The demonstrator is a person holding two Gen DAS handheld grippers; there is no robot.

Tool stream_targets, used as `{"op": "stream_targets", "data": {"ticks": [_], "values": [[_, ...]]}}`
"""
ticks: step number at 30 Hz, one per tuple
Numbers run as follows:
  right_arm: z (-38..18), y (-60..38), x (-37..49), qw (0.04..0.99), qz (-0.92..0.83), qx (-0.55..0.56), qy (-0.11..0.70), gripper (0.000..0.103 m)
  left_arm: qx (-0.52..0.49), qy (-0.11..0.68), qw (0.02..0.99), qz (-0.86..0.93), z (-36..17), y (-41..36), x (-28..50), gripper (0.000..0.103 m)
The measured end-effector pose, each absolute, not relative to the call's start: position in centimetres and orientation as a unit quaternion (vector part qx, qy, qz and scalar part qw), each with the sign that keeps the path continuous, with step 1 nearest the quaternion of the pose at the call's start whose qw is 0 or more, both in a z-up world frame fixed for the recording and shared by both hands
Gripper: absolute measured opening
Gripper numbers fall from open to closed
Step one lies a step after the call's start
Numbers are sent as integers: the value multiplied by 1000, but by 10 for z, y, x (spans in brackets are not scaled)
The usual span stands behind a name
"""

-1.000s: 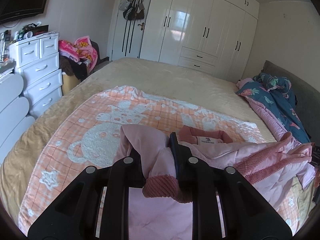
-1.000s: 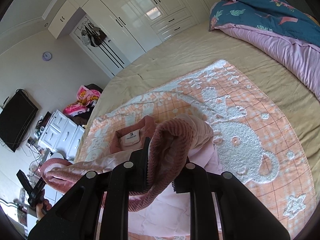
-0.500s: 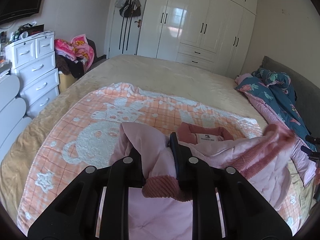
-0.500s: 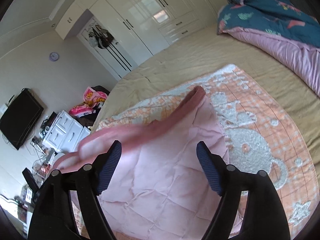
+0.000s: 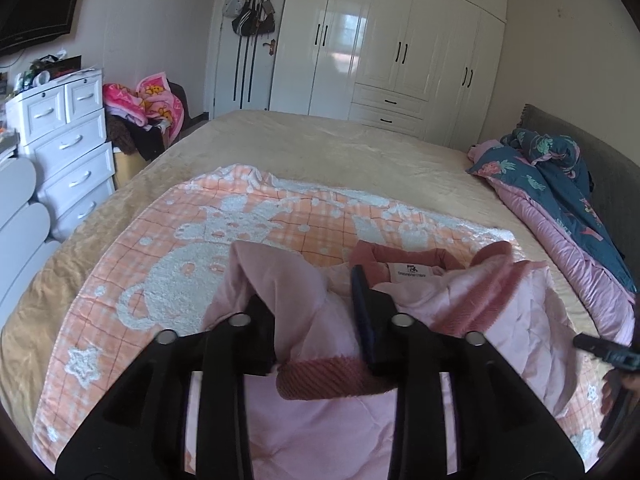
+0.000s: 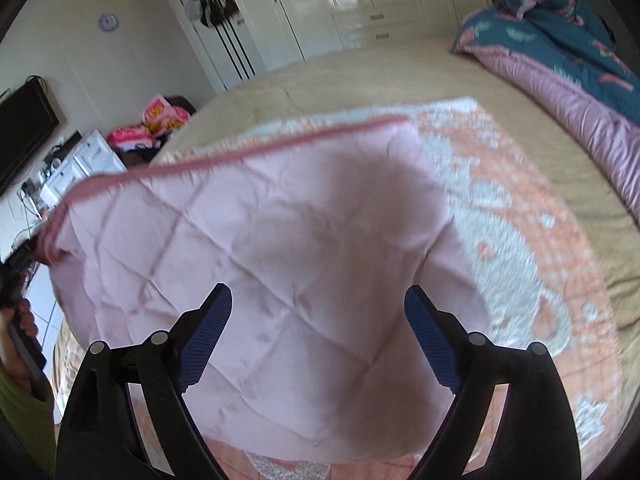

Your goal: Fold large clothes

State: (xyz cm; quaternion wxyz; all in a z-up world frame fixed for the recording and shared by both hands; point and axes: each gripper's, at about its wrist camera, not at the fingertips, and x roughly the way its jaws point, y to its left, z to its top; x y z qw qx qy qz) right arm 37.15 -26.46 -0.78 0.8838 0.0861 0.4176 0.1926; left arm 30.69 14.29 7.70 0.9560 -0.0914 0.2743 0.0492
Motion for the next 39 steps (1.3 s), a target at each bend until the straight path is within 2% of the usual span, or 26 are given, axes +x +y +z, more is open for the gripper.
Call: {"op": "stream_targets", "data": {"ticks": [2, 4, 5, 6, 8, 9, 12, 16, 20, 29, 39], "values": [[-12, -261, 368, 885, 191, 76, 418, 87, -93, 275, 956, 47, 79, 142, 306, 28], [-12, -261, 363, 886, 191, 74, 416, 87, -98, 274, 956, 38, 81, 141, 304, 37], [-11, -262, 361, 887, 191, 74, 415, 87, -103, 270, 957, 30, 83, 141, 302, 53], [-10, -263, 359, 887, 192, 73, 412, 87, -105, 268, 957, 26, 84, 140, 301, 61], [-7, -265, 356, 890, 193, 72, 408, 87, -96, 262, 960, 28, 89, 136, 298, 65], [-3, -267, 353, 891, 192, 71, 405, 87, -92, 258, 961, 29, 91, 133, 296, 70], [7, -272, 344, 896, 193, 71, 394, 87, -91, 244, 965, 27, 103, 130, 287, 80], [29, -282, 327, 907, 192, 72, 368, 89, -101, 227, 968, 29, 119, 134, 274, 88], [51, -293, 304, 919, 192, 71, 336, 93, -106, 214, 970, 35, 132, 141, 255, 93], [92, -315, 249, 945, 177, 55, 271, 97, -103, 209, 971, 55, 142, 149, 213, 94], [92, -328, 217, 952, 164, 32, 258, 98, -97, 249, 960, 79, 107, 157, 179, 94]]}}
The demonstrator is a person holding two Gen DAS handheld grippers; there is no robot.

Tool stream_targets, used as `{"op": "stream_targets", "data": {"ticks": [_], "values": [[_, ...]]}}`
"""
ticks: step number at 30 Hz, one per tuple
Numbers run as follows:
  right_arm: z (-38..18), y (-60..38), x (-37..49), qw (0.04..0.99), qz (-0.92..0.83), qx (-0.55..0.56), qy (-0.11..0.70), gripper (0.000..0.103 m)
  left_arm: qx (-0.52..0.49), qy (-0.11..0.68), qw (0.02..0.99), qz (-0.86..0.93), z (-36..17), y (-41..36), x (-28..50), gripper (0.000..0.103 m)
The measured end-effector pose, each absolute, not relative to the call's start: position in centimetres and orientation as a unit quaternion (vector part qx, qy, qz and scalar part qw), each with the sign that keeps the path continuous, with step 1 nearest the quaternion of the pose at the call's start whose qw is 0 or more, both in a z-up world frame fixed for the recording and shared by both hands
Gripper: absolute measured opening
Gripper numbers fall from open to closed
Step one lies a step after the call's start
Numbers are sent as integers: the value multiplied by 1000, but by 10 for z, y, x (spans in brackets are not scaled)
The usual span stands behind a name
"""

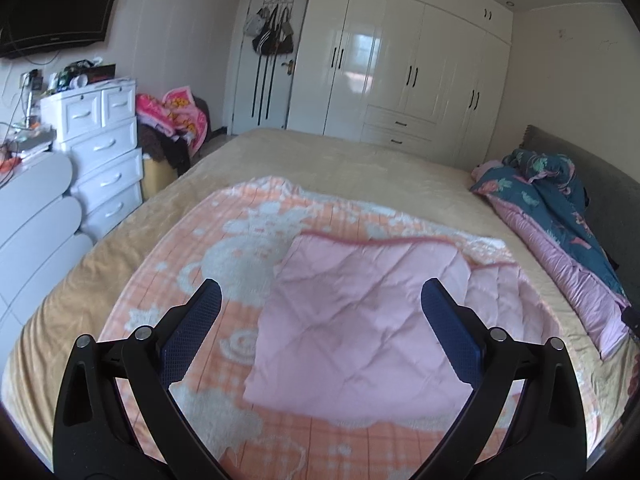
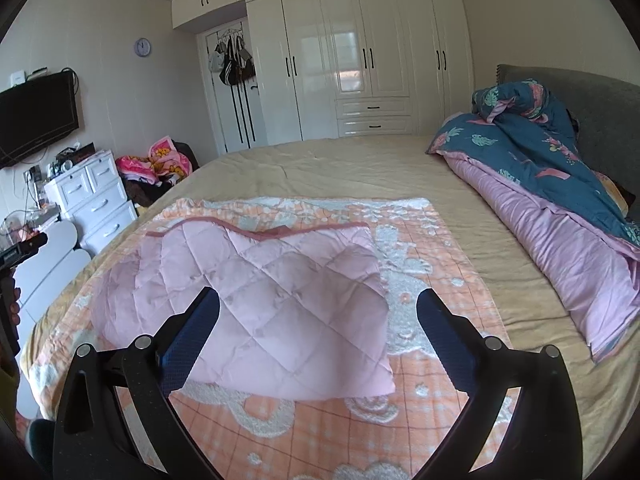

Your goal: Fold large clothes

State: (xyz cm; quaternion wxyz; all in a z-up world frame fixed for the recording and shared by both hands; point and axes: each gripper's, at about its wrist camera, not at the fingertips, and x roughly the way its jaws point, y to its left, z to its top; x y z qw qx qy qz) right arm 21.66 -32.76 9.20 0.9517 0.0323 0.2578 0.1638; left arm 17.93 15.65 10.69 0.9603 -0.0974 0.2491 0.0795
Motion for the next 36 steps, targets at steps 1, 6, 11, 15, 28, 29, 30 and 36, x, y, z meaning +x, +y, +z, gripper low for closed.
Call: {"op": "stream_targets", "data": {"ticks": [1, 6, 11, 15, 28, 29, 30, 36], "values": [[89, -329, 216, 951, 163, 33, 262, 98, -96, 254, 959, 81, 103, 157, 178, 94], [71, -329, 216, 947, 154, 31, 279, 98, -94, 282, 950, 91, 77, 159, 171, 94], [51, -326, 223, 943, 148, 25, 299, 98, -94, 305, 943, 98, 57, 162, 172, 94], [34, -321, 234, 938, 143, 15, 317, 98, -99, 324, 936, 100, 41, 165, 179, 94], [-13, -301, 318, 918, 131, 0, 375, 98, -166, 381, 905, 97, -9, 207, 243, 94], [-16, -302, 325, 916, 130, 3, 379, 98, -170, 383, 903, 96, -12, 209, 248, 94], [-21, -302, 336, 914, 123, 7, 386, 98, -175, 387, 900, 92, -17, 211, 256, 94], [-40, -305, 377, 903, 123, 21, 410, 98, -195, 400, 894, 63, -37, 207, 282, 94]]}}
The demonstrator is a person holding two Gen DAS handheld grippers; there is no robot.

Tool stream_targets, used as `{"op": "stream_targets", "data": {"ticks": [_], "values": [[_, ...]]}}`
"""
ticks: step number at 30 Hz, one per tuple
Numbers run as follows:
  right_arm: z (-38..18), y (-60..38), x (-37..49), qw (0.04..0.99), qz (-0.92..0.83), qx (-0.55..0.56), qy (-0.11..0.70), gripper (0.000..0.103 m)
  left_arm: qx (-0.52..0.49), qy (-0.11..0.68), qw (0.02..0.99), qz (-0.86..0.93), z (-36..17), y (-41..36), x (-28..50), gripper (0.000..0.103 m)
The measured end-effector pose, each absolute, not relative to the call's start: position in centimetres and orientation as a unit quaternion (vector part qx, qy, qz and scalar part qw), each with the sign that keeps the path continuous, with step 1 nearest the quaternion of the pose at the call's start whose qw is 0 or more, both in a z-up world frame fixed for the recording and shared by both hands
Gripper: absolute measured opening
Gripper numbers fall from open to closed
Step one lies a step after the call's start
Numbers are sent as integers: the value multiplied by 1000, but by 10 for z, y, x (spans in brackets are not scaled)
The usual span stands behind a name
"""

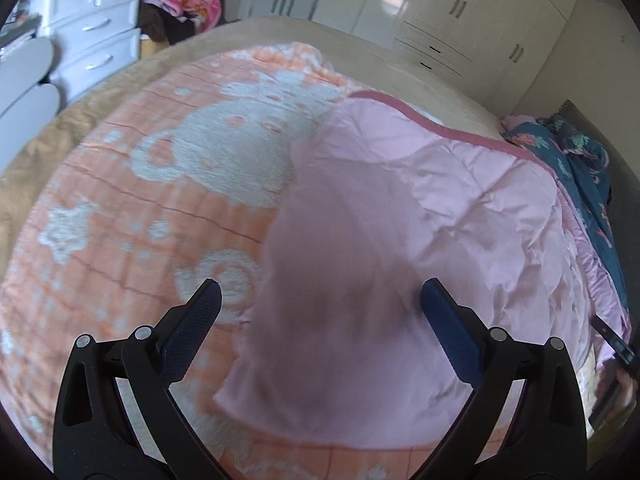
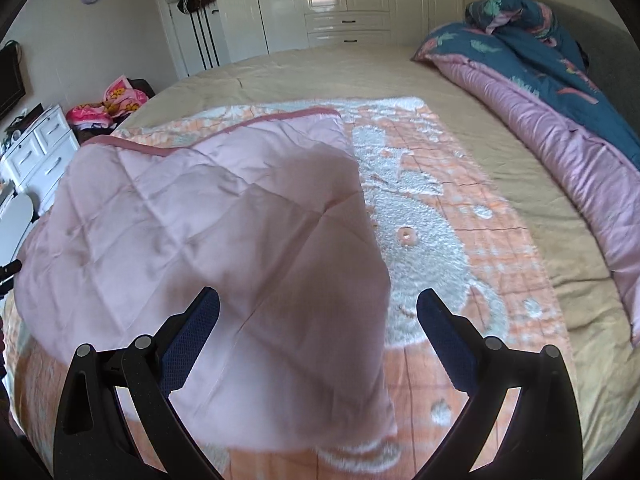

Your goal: Fold large clothes

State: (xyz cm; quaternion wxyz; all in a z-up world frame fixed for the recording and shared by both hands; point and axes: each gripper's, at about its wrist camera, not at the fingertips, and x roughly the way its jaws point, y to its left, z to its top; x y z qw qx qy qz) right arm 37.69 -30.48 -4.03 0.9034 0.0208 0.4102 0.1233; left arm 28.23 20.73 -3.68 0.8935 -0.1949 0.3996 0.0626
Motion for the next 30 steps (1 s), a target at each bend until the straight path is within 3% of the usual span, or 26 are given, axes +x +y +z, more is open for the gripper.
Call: {"op": "stream_targets", "data": {"ticks": [1, 2, 3, 4, 5, 6, 9, 18, 30], "values": [[-43, -304, 382, 901, 131, 24, 413, 98, -192, 400, 894, 60, -38, 204, 285, 93], [-46, -303, 386, 899, 139, 29, 413, 98, -187, 399, 896, 55, -39, 200, 288, 84], [-47, -302, 387, 898, 146, 30, 413, 88, -183, 398, 898, 51, -39, 196, 290, 65], [-48, -299, 388, 898, 155, 29, 411, 74, -171, 396, 900, 54, -39, 191, 292, 56], [-48, -297, 388, 900, 155, 23, 407, 52, -156, 394, 904, 57, -37, 187, 293, 42], [-46, -295, 386, 903, 155, 18, 401, 36, -147, 390, 907, 57, -36, 184, 294, 29], [-35, -289, 378, 915, 160, 0, 371, 18, -117, 366, 921, 59, -20, 173, 291, 15], [26, -285, 404, 944, 146, 25, 294, 15, -104, 320, 939, 75, 34, 182, 324, 11], [-36, -276, 457, 923, 90, 40, 373, 14, -60, 365, 922, 116, -13, 177, 370, 13]]}}
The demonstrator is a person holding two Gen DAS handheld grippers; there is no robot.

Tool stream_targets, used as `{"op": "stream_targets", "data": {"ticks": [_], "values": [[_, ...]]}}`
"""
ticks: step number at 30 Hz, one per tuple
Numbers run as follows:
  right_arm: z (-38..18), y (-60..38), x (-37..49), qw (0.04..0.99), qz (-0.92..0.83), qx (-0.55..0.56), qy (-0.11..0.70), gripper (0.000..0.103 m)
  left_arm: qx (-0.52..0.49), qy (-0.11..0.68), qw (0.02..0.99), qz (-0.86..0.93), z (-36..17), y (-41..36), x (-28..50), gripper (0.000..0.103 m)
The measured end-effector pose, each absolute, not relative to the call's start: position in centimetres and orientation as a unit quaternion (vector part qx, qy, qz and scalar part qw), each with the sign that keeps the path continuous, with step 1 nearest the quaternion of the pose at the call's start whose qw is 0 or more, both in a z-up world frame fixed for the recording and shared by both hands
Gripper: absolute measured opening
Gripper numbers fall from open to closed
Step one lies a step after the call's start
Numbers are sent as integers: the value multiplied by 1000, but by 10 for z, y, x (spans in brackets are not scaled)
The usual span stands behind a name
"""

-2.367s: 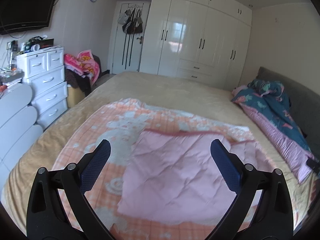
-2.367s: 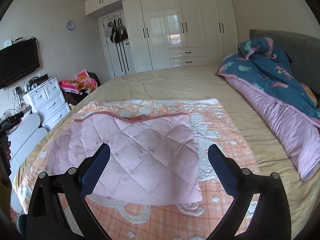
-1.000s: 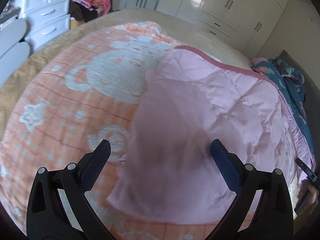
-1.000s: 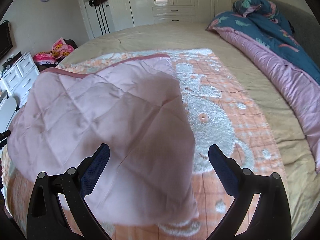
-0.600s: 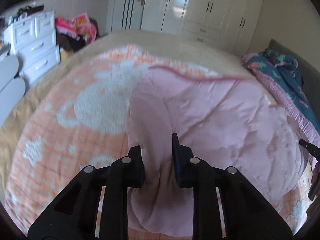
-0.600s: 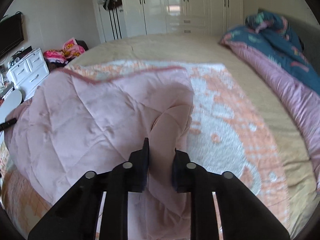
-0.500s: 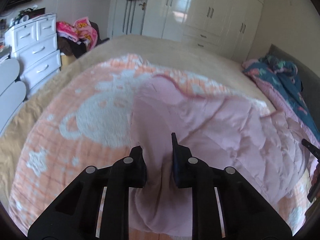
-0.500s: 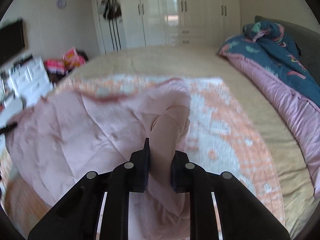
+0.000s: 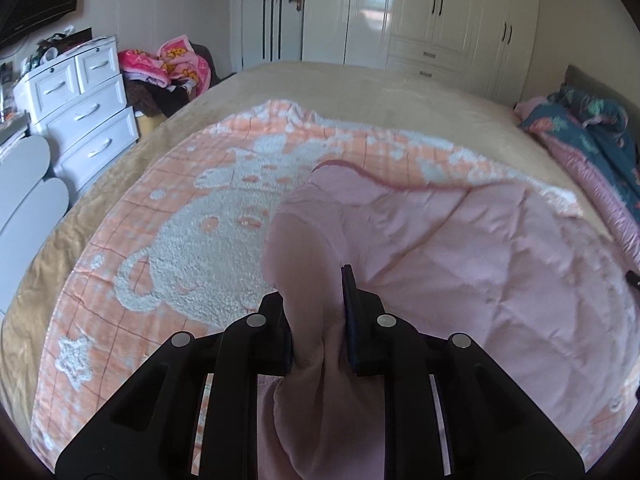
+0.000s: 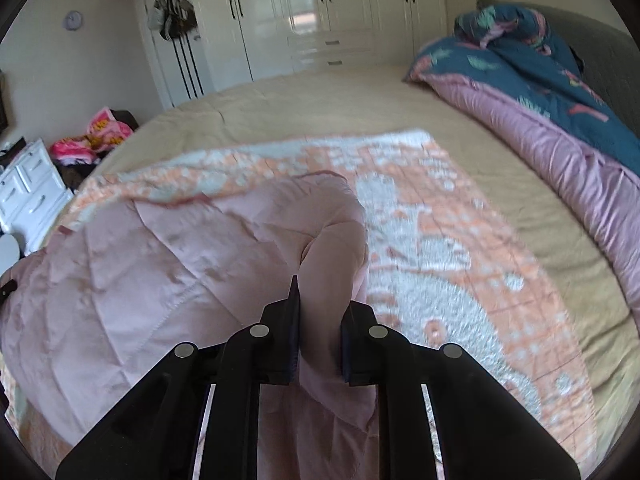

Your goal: Fold large clothes

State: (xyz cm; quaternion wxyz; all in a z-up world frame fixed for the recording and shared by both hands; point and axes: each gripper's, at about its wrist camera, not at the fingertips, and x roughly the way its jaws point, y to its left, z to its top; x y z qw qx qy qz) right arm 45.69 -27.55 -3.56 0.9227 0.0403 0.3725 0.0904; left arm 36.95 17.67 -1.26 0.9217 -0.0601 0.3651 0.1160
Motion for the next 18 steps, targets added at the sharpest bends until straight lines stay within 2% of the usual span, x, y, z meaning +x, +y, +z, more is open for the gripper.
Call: {"op": "stream_targets", "data": {"ticks": [5, 11, 16, 17, 18], "values": [[-55, -273, 464, 913, 94, 40, 394, 15, -58, 378, 915, 126, -31, 178, 377, 15], [-71, -273, 470, 904, 96, 35, 415, 21, -60, 391, 909, 133, -45, 180, 384, 18], [-73, -273, 469, 897, 86, 46, 430, 28, -61, 397, 906, 137, -44, 177, 383, 19], [-71, -273, 468, 896, 83, 47, 435, 34, -59, 403, 903, 135, -43, 177, 383, 20], [-67, -274, 465, 894, 79, 50, 437, 40, -56, 406, 902, 134, -40, 176, 382, 25]]}}
